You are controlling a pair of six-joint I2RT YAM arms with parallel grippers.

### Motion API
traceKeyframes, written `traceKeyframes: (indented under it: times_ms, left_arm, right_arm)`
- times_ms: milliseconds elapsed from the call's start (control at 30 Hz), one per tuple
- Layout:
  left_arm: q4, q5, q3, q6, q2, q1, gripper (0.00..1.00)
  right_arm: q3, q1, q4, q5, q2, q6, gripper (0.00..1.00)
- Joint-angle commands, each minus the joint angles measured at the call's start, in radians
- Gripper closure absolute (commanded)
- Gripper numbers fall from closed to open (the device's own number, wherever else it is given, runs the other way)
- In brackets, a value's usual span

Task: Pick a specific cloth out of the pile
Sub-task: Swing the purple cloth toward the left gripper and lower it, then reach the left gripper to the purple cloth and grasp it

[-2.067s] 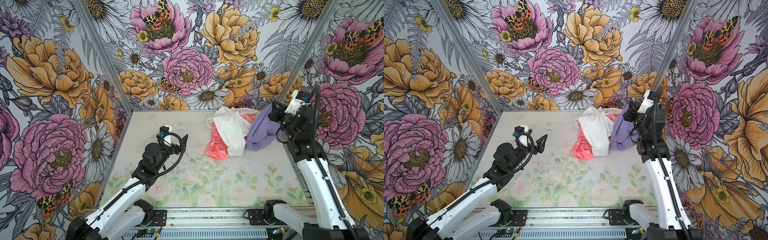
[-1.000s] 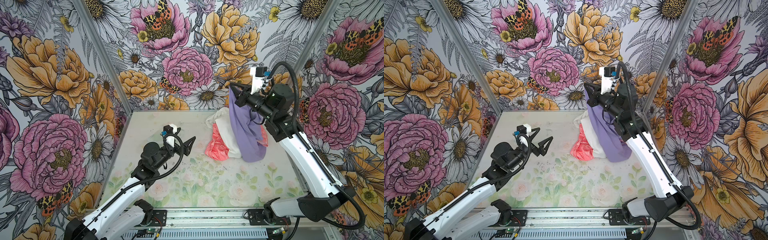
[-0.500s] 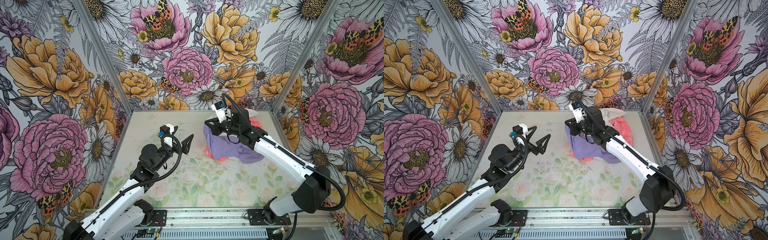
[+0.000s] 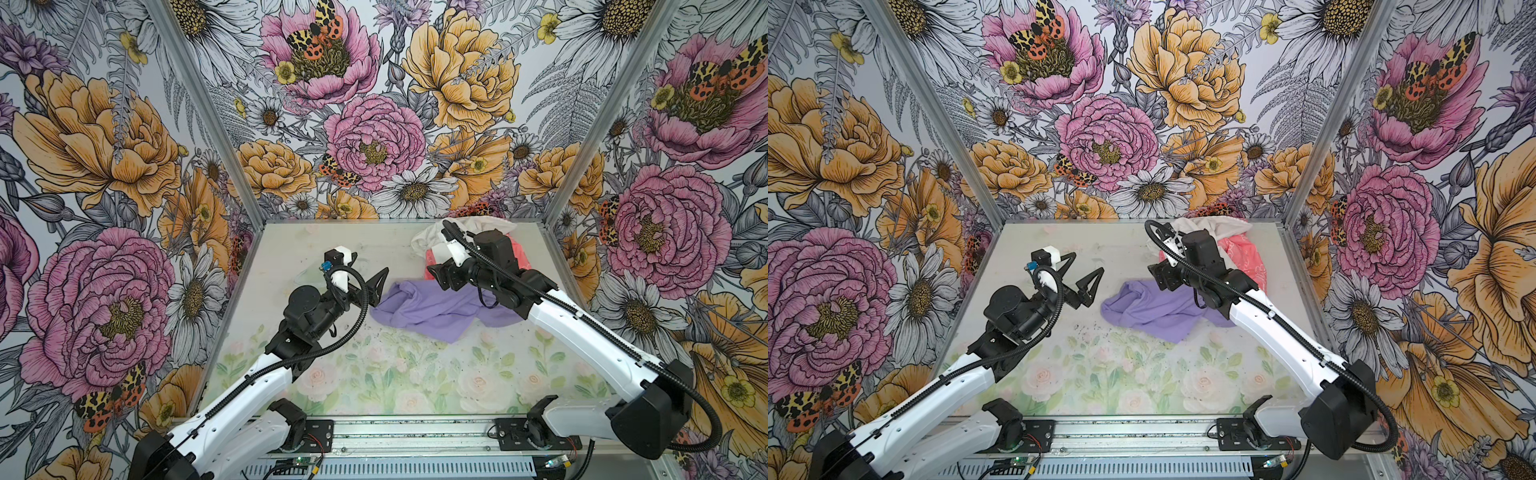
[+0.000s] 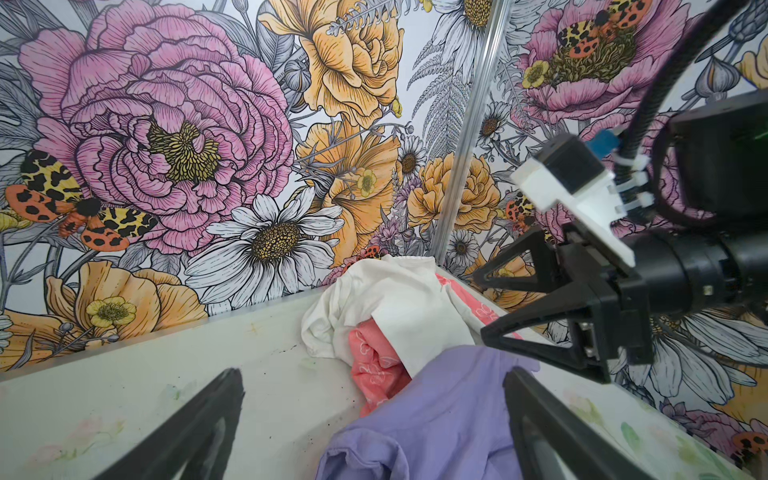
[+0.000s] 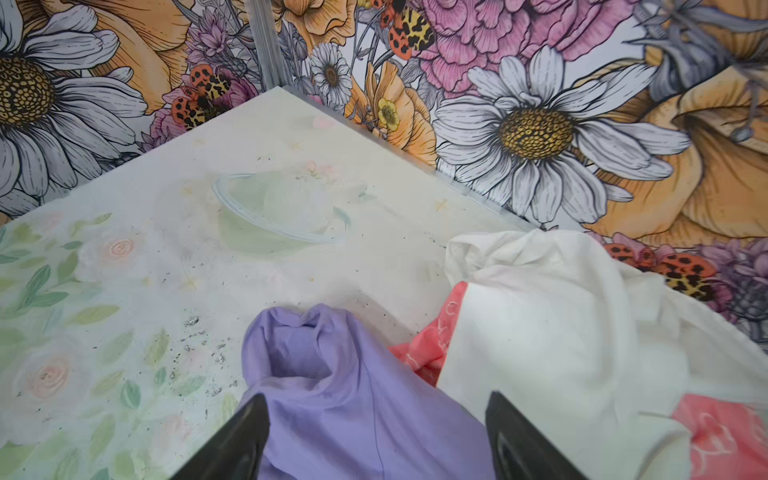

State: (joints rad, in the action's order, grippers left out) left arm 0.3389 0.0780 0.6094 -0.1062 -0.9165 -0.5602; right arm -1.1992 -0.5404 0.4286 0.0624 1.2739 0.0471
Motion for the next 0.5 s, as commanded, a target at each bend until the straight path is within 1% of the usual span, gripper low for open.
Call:
traceKeyframes:
  times_ms: [0, 100, 267, 367, 467]
  left_arm:
    - [-0.042, 0.018, 0.047, 0.011, -0.042, -0.023, 0.01]
    - [-0.11, 0.033, 0.101, 0.062, -0.102, -0.065, 0.01]
    - [-0.288, 0.034, 0.24, 0.172, -0.258, -0.163, 0.02]
    - [-0.384, 0.002, 0.324, 0.241, -0.361, -0.23, 0.06]
    - [-0.47, -0.052, 0.407, 0.309, -0.466, -0.297, 0.1]
  right_arm:
    - [0.008, 0.024, -0.006, -0.082, -0.06, 0.025, 0.15]
    - [0.015, 0.055, -0.006, -0.091, -0.092, -0.007, 0.14]
    - [0.025, 0.127, -0.008, -0.125, -0.131, -0.087, 0.12]
    - [0.039, 0.167, -0.007, -0.169, -0.154, -0.127, 0.12]
    - [0.055, 0.22, -0.008, -0.179, -0.179, -0.173, 0.12]
